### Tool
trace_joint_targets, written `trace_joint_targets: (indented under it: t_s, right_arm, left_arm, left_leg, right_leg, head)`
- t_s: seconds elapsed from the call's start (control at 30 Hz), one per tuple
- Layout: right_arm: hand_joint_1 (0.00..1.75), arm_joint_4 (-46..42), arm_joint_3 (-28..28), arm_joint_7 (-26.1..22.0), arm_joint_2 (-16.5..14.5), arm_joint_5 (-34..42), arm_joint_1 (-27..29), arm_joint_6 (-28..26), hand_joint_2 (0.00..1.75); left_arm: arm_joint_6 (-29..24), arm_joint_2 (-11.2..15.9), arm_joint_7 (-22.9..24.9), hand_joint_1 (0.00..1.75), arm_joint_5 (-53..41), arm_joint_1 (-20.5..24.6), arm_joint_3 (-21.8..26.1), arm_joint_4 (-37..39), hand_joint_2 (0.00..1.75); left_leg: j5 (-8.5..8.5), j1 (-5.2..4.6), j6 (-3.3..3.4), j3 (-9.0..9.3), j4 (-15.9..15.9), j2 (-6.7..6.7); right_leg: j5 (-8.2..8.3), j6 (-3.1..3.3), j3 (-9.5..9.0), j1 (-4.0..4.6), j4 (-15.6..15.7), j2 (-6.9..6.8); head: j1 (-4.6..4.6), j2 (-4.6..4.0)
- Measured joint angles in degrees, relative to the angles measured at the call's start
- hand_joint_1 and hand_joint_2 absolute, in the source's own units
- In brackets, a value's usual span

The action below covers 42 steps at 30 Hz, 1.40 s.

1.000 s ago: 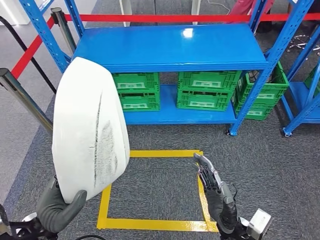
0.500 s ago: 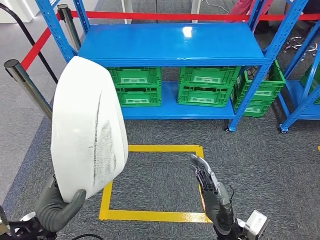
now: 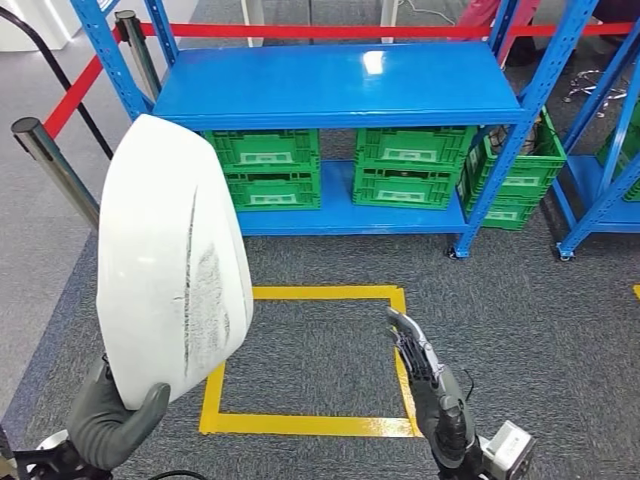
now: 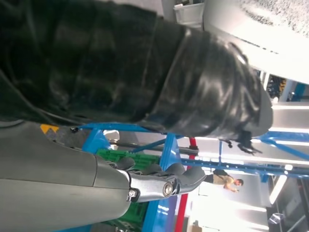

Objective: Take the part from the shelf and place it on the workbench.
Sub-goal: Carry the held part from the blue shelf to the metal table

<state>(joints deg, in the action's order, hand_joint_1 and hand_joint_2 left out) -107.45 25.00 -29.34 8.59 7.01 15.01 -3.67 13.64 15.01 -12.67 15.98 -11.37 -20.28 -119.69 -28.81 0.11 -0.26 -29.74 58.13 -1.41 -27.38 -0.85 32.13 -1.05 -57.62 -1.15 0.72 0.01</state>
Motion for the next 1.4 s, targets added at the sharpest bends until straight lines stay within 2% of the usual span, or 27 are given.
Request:
trace_joint_targets:
  t_s: [0.1, 0.13, 0.17, 0.2, 0.27, 0.3, 0.33, 0.37, 0.43, 0.47, 0.5, 0.83, 0.93, 1.0, 1.07, 1.1, 1.13, 1.17, 1.2, 1.23, 1.27, 1.3, 1.33, 1.37, 1.4]
  right_arm:
    - [0.00, 0.0, 0.0, 0.0, 0.0, -0.1, 0.0, -0.3, 0.00]
    - [0.00, 0.0, 0.1, 0.0, 0.0, -0.2, -0.1, -0.3, 0.00]
    - [0.00, 0.0, 0.1, 0.0, 0.0, -0.2, -0.1, -0.3, 0.00]
    - [0.00, 0.0, 0.1, 0.0, 0.0, -0.3, -0.2, -0.3, 0.00]
    - [0.00, 0.1, 0.2, 0.0, 0.0, -0.3, -0.2, -0.4, 0.00]
    - [0.00, 0.2, 0.2, 0.0, 0.0, -0.3, -0.2, -0.4, 0.00]
    - [0.00, 0.2, 0.3, 0.0, 0.0, -0.3, -0.2, -0.4, 0.00]
    - [0.00, 0.3, 0.3, 0.0, 0.0, -0.3, -0.2, -0.4, 0.00]
    - [0.00, 0.3, 0.3, 0.0, 0.0, -0.3, -0.2, -0.4, 0.00]
    - [0.00, 0.3, 0.3, 0.0, 0.0, -0.3, -0.2, -0.4, 0.00]
    - [0.00, 0.3, 0.3, 0.0, 0.0, -0.3, -0.2, -0.4, 0.00]
    - [0.00, 0.3, 0.3, 0.0, 0.0, -0.3, -0.2, -0.4, 0.00]
    - [0.00, 0.3, 0.3, 0.0, 0.0, -0.3, -0.2, -0.4, 0.00]
    - [0.00, 0.3, 0.3, 0.0, 0.0, -0.3, -0.3, -0.4, 0.00]
    - [0.00, 0.3, 0.3, 0.0, 0.0, -0.3, -0.4, -0.3, 0.00]
    - [0.00, 0.3, 0.3, -0.1, 0.0, -0.3, -0.4, -0.2, 0.00]
    - [0.00, 0.3, 0.3, -0.4, 0.0, -0.3, -0.4, -0.1, 0.00]
    - [0.00, 0.4, 0.2, -0.9, -0.1, -0.2, -0.3, 0.2, 0.00]
    - [0.00, 0.5, 0.2, -1.5, -0.1, -0.3, -0.1, 0.7, 0.00]
    - [0.00, 0.6, 0.1, -2.1, -0.2, -0.5, 0.2, 1.2, 0.00]
    - [0.00, 0.7, 0.0, -2.4, -0.2, -0.7, 0.4, 1.7, 0.44]
    - [0.00, 0.7, -0.1, -2.5, -0.2, -1.0, 0.8, 2.1, 0.87]
    - [0.00, 0.7, -0.2, -2.5, -0.2, -1.2, 1.0, 2.4, 1.31]
    - [0.00, 0.8, -0.2, -2.5, -0.2, -1.3, 1.2, 2.6, 1.75]
    - [0.00, 0.9, -0.3, -2.5, -0.2, -1.4, 1.4, 2.7, 1.75]
  left_arm:
    - [-0.1, 0.3, -0.3, 1.75, -0.5, -0.4, 0.4, -0.3, 1.75]
    - [-0.1, 0.4, -0.4, 1.75, -0.5, -0.6, 0.7, -0.4, 1.75]
    - [-0.1, 0.6, -0.6, 1.75, -0.6, -0.7, 1.0, -0.5, 1.75]
    - [-0.1, 0.8, -0.7, 1.75, -0.6, -0.8, 1.4, -0.6, 1.75]
    - [0.0, 1.1, -0.8, 1.75, -0.6, -1.3, 2.1, -0.8, 1.75]
    - [0.0, 1.2, -0.8, 1.75, -0.6, -1.5, 2.4, -0.8, 1.75]
    - [0.0, 1.2, -0.8, 1.75, -0.7, -1.7, 2.6, -0.8, 1.75]
    - [0.0, 1.3, -0.8, 1.75, -0.8, -1.9, 2.8, -0.8, 1.75]
    - [0.0, 1.4, -0.8, 1.75, -0.8, -2.1, 2.9, -0.8, 1.75]
    - [0.0, 1.4, -0.8, 1.75, -0.8, -2.1, 3.0, -0.8, 1.75]
    - [0.0, 1.4, -0.8, 1.75, -0.8, -2.1, 3.0, -0.8, 1.75]
    - [0.0, 1.4, -0.8, 1.75, -0.8, -2.1, 3.0, -0.8, 1.75]
    - [0.0, 1.4, -0.8, 1.75, -0.8, -2.1, 3.1, -0.9, 1.75]
    - [0.0, 1.4, -0.9, 1.75, -0.8, -2.1, 3.2, -0.9, 1.75]
    - [-0.2, 1.6, -0.9, 1.75, -1.2, -2.3, 3.3, -1.1, 1.75]
    - [-0.3, 1.8, -0.9, 1.75, -1.6, -2.5, 3.5, -1.3, 1.75]
    - [-0.5, 2.0, -0.9, 1.75, -2.4, -2.9, 3.8, -1.6, 1.75]
    - [-0.8, 2.2, -1.0, 1.75, -3.4, -3.4, 4.1, -2.1, 1.75]
    - [-1.8, 2.5, -1.5, 1.75, -4.8, -5.0, 4.6, -3.1, 1.75]
    - [-3.0, 2.7, -2.1, 1.75, -6.0, -6.8, 5.1, -4.1, 1.75]
    - [-4.4, 2.9, -2.9, 1.75, -6.8, -8.8, 5.5, -5.2, 1.75]
    - [-5.7, 3.0, -3.6, 1.75, -7.4, -10.6, 5.8, -6.2, 1.75]
    - [-6.4, 3.1, -4.0, 1.75, -7.5, -11.6, 5.8, -6.7, 1.75]
    - [-6.9, 3.1, -4.1, 1.75, -7.6, -12.4, 5.8, -6.9, 1.75]
    - [-7.2, 3.2, -4.3, 1.75, -7.6, -13.0, 5.9, -7.1, 1.75]
  left_leg:
    - [0.48, -0.29, 1.03, -0.18, -1.2, 0.43]
    - [0.80, -0.24, 1.45, -0.29, -1.4, 0.67]
    - [1.17, -0.15, 1.93, -0.42, -1.6, 0.89]
    - [1.52, -0.08, 2.34, -0.58, -1.8, 1.06]
    - [1.95, -0.24, 2.80, -1.23, -1.8, 1.45]
    - [2.12, -0.36, 2.88, -1.51, -1.7, 1.69]
    - [2.25, -0.47, 2.89, -1.73, -1.7, 1.99]
    - [2.34, -0.57, 2.85, -1.86, -1.6, 2.35]
    - [2.43, -0.68, 2.76, -1.92, -1.5, 2.97]
    - [2.43, -0.70, 2.74, -1.92, -1.4, 3.14]
    - [2.43, -0.71, 2.74, -1.92, -1.4, 3.19]
    - [2.44, -0.71, 2.73, -1.92, -1.4, 3.22]
    - [2.45, -0.71, 2.70, -1.92, -1.3, 3.42]
    - [2.42, -0.92, 2.50, -2.14, -1.1, 3.72]
    - [2.68, -0.92, 1.87, -2.71, -0.8, 4.35]
    - [2.48, -0.80, 1.39, -3.13, -0.3, 4.38]
    - [0.46, -0.47, 0.59, -5.06, 3.8, 3.91]
    - [-0.28, -0.14, -0.06, -5.69, 5.9, 3.13]
    - [-0.65, -0.06, -0.10, -5.40, 5.9, 1.96]
    - [-0.55, 0.11, 0.27, -4.86, 5.3, 1.12]
    - [1.41, 0.07, 1.08, -2.79, 1.1, 0.81]
    - [1.97, -0.09, 1.96, -1.93, -1.1, 0.75]
    - [2.13, -0.06, 2.33, -2.00, -1.2, 1.11]
    - [2.19, -0.17, 2.51, -2.14, -1.2, 1.50]
    - [2.22, -0.29, 2.60, -2.22, -1.2, 1.93]
  right_leg:
    - [0.39, -1.01, 0.27, 0.04, 0.2, -0.75]
    - [0.01, -1.29, 0.55, -0.02, -0.2, -0.75]
    - [-1.07, -1.50, 1.22, -0.06, -1.4, -0.49]
    - [-2.77, -1.61, 2.40, -0.07, -3.9, -0.07]
    - [-6.86, -1.65, 5.67, -0.08, -11.4, 0.71]
    - [-8.02, -1.64, 6.97, -0.07, -14.5, 0.84]
    - [-8.22, -1.59, 7.45, -0.06, -16.0, 0.91]
    - [-7.25, -1.46, 6.72, -0.04, -15.1, 0.99]
    - [-4.29, -1.13, 3.74, -0.01, -10.1, 1.26]
    - [-3.27, -1.02, 2.59, -0.01, -8.1, 1.39]
    - [-2.94, -0.97, 2.17, -0.01, -7.3, 1.46]
    - [-2.80, -0.95, 1.99, -0.01, -7.0, 1.50]
    - [-1.81, -0.80, 0.58, -0.01, -4.4, 1.92]
    - [-1.75, -0.64, -0.89, -0.05, -1.7, 3.00]
    - [-1.87, -0.47, -1.87, 0.05, 0.1, 3.53]
    - [-1.63, -0.20, -1.94, -0.02, 0.4, 2.97]
    - [-1.38, 0.12, -1.85, -0.01, 0.4, 1.97]
    - [-1.22, 0.38, -1.80, -0.10, 0.4, 0.68]
    - [-1.11, 0.09, -1.84, -0.16, 0.6, -1.02]
    - [-1.72, -0.55, -1.51, -0.11, 0.0, -1.73]
    - [-2.96, -1.21, -0.80, -0.08, -1.6, -1.67]
    - [-4.76, -1.82, 0.48, -0.04, -4.4, -1.05]
    - [-6.97, -1.91, 2.42, -0.06, -8.4, 0.10]
    - [-8.69, -1.88, 4.31, -0.06, -12.4, 0.62]
    - [-9.54, -1.84, 5.72, -0.05, -15.3, 0.84]
  head:
    - [-0.03, 0.01]
    - [-0.05, 0.00]
    - [-0.13, 0.01]
    - [-0.19, 0.00]
    - [-0.28, 0.00]
    - [-0.28, -0.01]
    - [-0.28, -0.01]
    - [-0.29, -0.01]
    - [-0.28, -0.01]
    - [-0.28, -0.01]
    - [-0.28, -0.01]
    - [-0.28, -0.01]
    - [-0.29, -0.01]
    - [-0.26, -0.01]
    - [-0.23, -0.01]
    - [-0.20, -0.01]
    - [-0.03, -0.01]
    - [0.14, 0.00]
    - [0.29, 0.00]
    - [0.34, 0.01]
    - [0.22, 0.01]
    - [0.10, 0.01]
    - [-0.01, 0.01]
    - [-0.05, 0.00]
    - [-0.05, -0.01]
